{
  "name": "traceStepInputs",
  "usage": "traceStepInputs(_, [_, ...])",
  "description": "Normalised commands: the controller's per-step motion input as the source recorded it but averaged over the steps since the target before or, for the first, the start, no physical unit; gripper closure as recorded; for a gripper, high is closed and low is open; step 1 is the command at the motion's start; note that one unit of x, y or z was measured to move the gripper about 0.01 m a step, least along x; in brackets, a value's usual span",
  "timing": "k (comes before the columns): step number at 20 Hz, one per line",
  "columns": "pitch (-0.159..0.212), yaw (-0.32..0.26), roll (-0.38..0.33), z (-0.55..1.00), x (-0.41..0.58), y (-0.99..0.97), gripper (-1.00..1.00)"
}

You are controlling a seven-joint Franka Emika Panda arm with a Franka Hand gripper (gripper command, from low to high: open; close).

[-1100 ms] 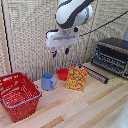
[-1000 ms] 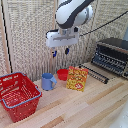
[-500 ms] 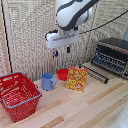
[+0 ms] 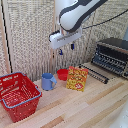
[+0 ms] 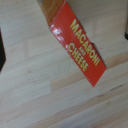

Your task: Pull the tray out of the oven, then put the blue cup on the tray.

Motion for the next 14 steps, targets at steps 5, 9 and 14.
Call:
traceStepInputs(5, [-0.007,0.085,-0.34,0.0,0.0,-0.35,-1.0])
traceStepInputs(9, [-0.001,0.114,-0.37,-0.08,0.0,-0.27,-1.0])
traceStepInputs(14, [0.0,0.119,-0.375,-0.12,0.0,-0.21,-1.0])
